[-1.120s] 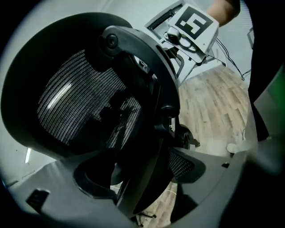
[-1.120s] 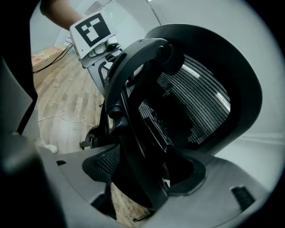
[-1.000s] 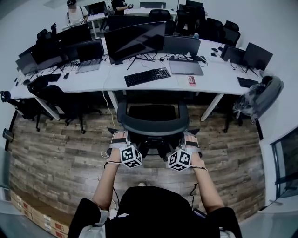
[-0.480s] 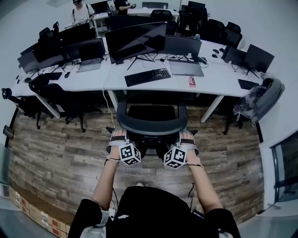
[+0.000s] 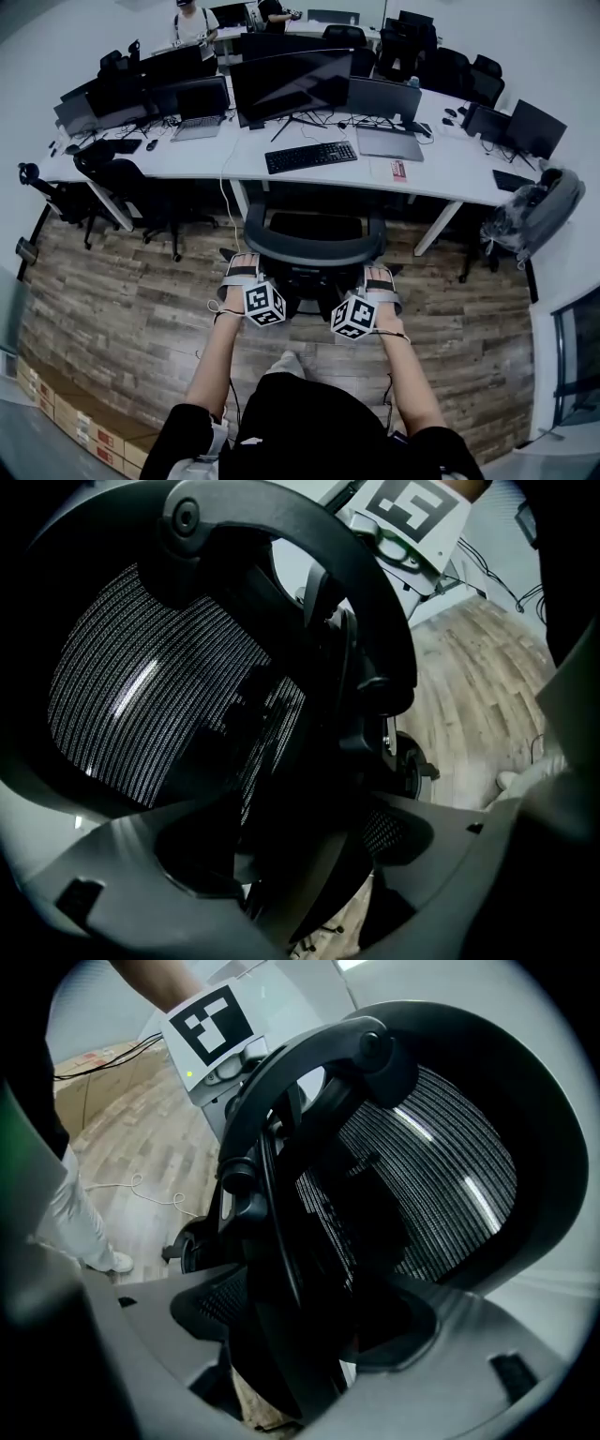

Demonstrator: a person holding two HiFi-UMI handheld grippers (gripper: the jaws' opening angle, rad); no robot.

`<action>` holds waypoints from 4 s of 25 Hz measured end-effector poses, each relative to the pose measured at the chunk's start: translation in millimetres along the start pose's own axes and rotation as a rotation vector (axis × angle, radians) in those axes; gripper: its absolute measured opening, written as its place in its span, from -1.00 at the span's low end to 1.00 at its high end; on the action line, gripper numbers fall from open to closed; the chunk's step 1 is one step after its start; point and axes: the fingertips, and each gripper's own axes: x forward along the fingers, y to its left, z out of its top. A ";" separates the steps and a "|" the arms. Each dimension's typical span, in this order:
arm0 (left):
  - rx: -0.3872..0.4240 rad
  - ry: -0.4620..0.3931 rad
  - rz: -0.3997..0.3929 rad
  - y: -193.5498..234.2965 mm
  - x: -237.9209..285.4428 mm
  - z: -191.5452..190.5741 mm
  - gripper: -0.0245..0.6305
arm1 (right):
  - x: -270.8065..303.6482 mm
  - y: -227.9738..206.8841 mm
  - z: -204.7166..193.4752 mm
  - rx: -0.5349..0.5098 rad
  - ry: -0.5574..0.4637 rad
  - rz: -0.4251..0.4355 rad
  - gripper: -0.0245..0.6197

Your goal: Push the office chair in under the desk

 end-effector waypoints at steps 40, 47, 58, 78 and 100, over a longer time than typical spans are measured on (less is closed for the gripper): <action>0.016 -0.014 -0.026 119.5 181.3 -9.0 0.23 | 174.8 -108.5 -18.3 0.038 0.086 0.019 0.10; 0.024 -0.060 -0.058 143.1 221.4 1.4 0.23 | 215.1 -138.3 -35.6 0.066 0.159 -0.013 0.11; 0.037 -0.131 -0.068 170.5 268.9 15.5 0.23 | 259.4 -172.8 -56.3 0.091 0.233 -0.068 0.13; 0.017 -0.154 -0.073 196.8 318.9 27.4 0.23 | 305.6 -206.1 -75.2 0.088 0.220 -0.108 0.16; -0.022 -0.079 -0.035 228.4 380.7 45.4 0.24 | 356.8 -250.2 -99.5 0.061 0.149 -0.099 0.16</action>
